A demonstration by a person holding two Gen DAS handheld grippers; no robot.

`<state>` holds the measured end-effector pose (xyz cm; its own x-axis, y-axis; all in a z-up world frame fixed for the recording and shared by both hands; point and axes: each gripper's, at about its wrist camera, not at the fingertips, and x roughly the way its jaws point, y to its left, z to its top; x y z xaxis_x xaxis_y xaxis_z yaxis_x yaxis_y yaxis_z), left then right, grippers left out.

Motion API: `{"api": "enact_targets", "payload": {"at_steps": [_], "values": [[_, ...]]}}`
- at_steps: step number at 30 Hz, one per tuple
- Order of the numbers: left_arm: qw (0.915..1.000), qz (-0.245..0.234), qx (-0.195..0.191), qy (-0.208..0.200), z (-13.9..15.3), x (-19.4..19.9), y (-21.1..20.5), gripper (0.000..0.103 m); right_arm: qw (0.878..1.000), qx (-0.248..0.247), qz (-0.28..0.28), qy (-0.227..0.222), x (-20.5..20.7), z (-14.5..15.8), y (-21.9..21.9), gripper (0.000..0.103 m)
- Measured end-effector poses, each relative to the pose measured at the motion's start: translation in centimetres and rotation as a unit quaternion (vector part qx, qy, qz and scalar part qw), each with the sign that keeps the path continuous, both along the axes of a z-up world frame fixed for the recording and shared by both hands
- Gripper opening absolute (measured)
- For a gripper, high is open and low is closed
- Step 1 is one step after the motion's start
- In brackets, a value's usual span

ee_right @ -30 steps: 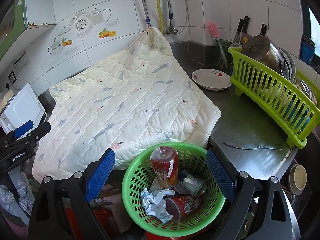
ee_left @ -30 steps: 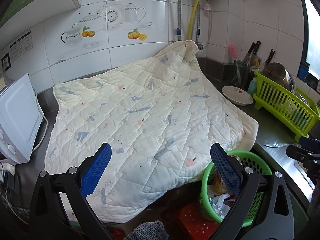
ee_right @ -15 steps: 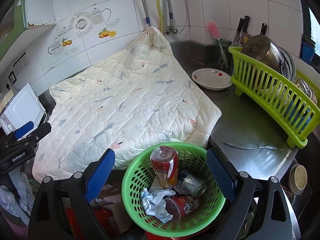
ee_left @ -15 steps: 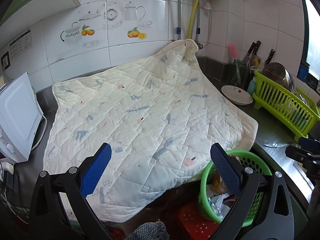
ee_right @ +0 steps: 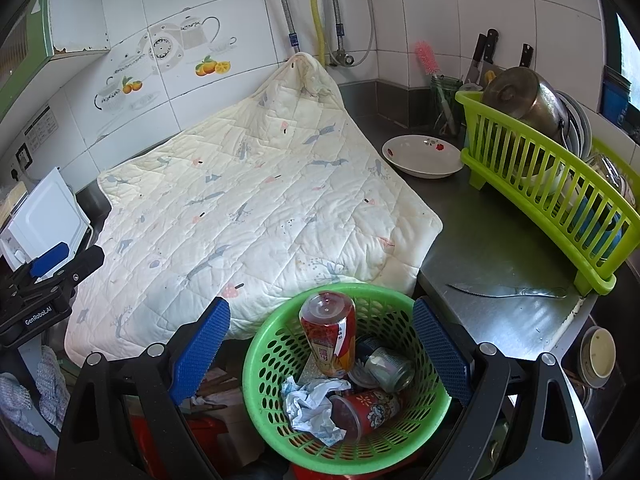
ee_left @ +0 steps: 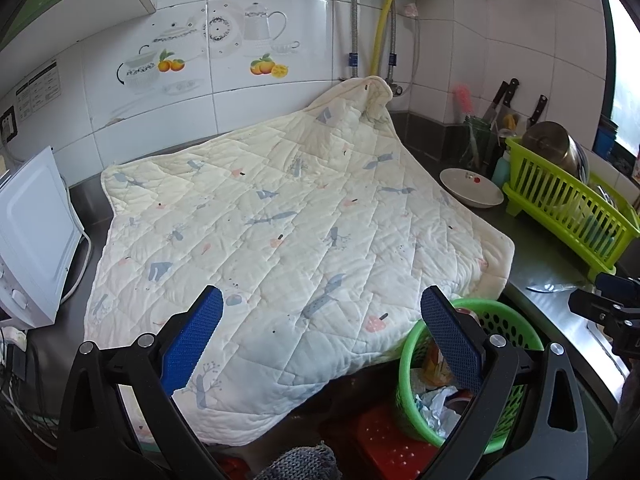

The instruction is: Collect trash

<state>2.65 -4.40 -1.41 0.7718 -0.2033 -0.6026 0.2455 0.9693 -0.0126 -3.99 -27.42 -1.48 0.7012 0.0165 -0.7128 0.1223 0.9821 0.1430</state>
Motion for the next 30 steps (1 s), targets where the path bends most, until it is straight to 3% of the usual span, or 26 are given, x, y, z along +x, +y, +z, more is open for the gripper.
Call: {"api": "enact_targets", "payload": {"at_steps": [30], "values": [[1.0000,0.001,-0.004,0.001,-0.22,0.37,-0.19,0.098,1.000,0.006,-0.009,-0.004,-0.04,-0.15,-0.26,0.089]]}}
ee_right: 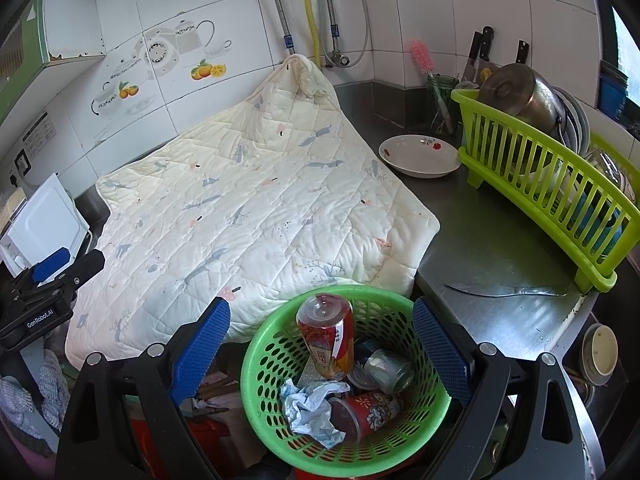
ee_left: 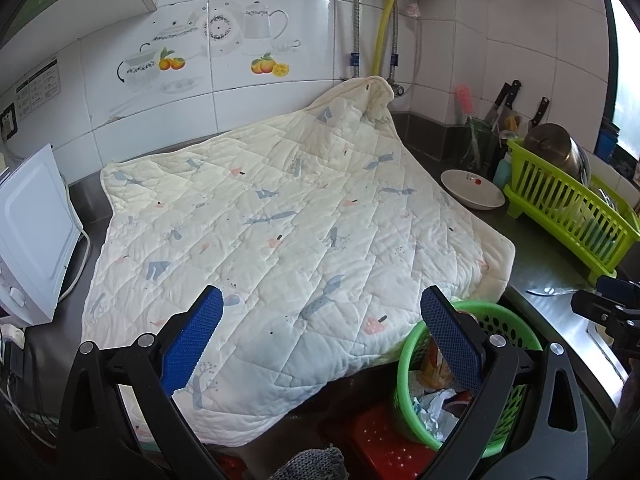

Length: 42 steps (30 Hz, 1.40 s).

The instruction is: Collect trash

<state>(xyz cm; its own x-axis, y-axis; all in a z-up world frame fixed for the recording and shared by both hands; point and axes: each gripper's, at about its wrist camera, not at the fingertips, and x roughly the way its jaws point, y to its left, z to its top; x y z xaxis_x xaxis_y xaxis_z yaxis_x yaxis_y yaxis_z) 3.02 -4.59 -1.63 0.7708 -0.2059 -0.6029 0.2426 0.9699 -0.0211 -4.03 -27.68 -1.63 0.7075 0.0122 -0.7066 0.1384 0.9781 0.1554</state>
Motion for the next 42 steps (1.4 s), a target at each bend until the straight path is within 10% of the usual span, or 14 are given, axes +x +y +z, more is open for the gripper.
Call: {"api": "enact_targets", "payload": {"at_steps": [42], "values": [[0.9999,0.008,-0.002,0.013,-0.47,-0.03,0.47,0.098,0.998,-0.053,-0.028,0.000,0.04,0.01,0.42,0.091]]}}
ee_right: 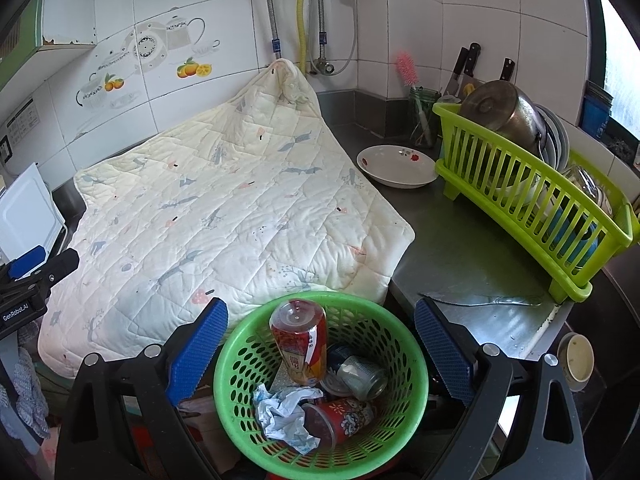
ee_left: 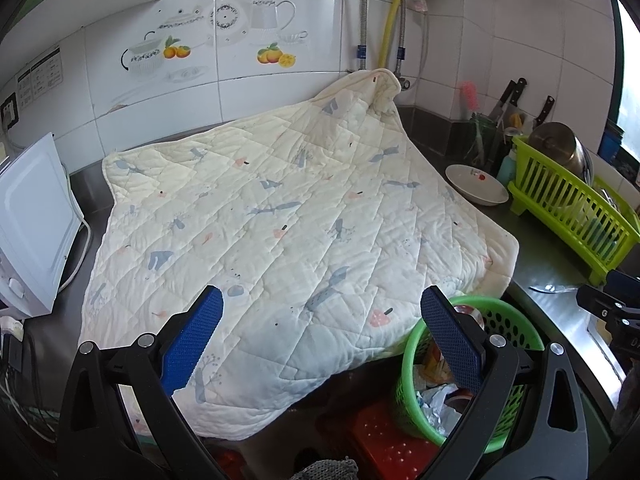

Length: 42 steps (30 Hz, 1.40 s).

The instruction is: Collect trash

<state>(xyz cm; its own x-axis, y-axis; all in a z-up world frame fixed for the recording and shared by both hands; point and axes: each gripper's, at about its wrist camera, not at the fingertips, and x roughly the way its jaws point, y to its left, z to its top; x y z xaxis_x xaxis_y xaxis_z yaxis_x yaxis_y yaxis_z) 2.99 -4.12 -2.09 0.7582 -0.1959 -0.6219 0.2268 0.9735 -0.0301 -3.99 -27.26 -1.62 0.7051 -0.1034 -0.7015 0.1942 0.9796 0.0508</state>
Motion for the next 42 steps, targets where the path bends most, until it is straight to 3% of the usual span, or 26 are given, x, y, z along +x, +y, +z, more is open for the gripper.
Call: {"api": "enact_targets", "payload": {"at_steps": [42], "values": [[0.9999,0.015,0.007,0.003,0.1,0.8,-0.1,0.098,1.000,0.001,0.008,0.003,1.3,-0.6,0.2,0.092]]}}
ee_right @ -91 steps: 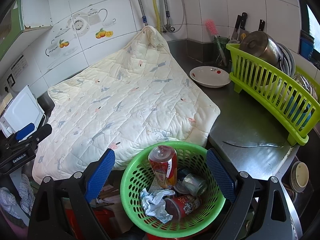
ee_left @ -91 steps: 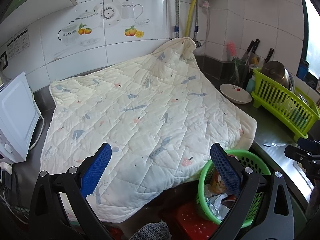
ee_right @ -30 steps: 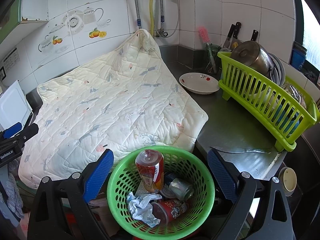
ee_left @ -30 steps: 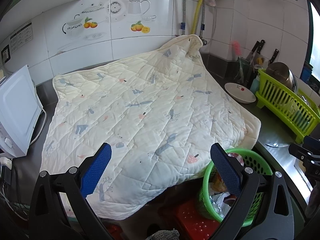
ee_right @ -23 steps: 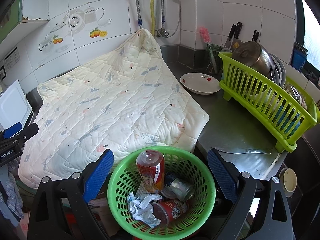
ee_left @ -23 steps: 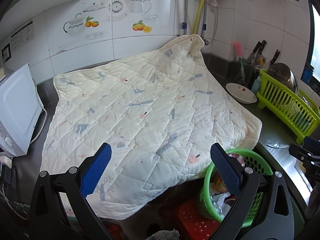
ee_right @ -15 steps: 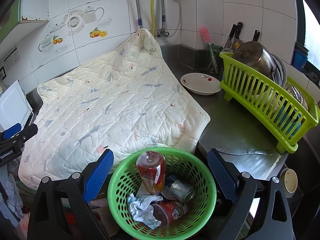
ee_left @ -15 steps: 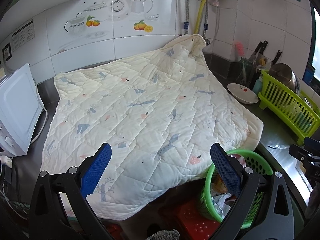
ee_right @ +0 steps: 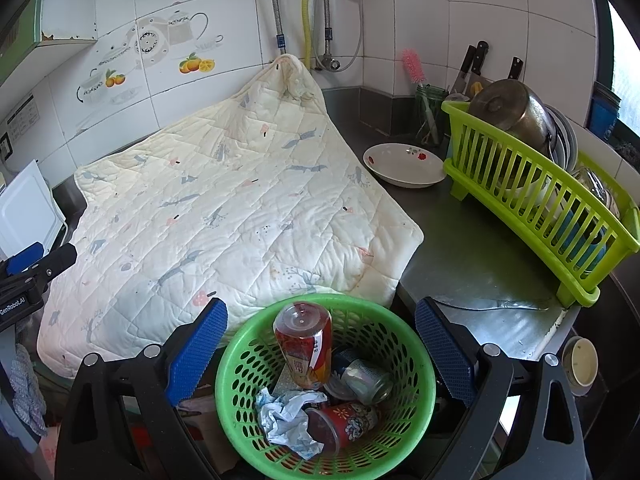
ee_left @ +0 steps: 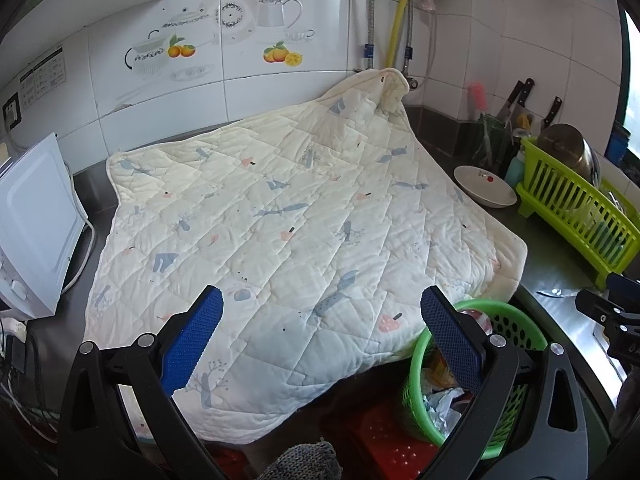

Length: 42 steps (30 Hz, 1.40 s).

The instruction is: Collect trash

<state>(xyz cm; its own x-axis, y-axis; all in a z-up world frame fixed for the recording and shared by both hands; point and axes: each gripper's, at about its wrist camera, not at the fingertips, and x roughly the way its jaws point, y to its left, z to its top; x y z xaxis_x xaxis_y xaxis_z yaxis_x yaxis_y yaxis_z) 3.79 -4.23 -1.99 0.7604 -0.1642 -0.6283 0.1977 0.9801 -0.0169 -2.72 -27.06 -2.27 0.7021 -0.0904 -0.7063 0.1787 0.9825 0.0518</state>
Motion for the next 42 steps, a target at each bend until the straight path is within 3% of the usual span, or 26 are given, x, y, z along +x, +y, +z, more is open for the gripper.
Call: {"api": "enact_targets", "payload": {"at_steps": [8,22,32,42], "values": [[0.9998,0.002,0.011,-0.014,0.9,-0.4,0.1,0.098,1.000,0.000,0.011,-0.007,0.4,0.4,0.6,0.092],[0.9995,0.025,-0.006,-0.021,2.3,0.1,1.5,0.098,0.999,-0.006,0.024,-0.033,0.8,2.1,1.7,0.092],[0.9979,0.040,-0.004,-0.050,3.6,0.3,1.7,0.098,0.999,-0.005,0.022,-0.039,0.9,2.5,1.8,0.092],[0.9979,0.043,-0.004,-0.049,3.3,0.3,1.8,0.098,0.999,-0.003,0.015,-0.044,0.7,2.4,1.5,0.092]]}}
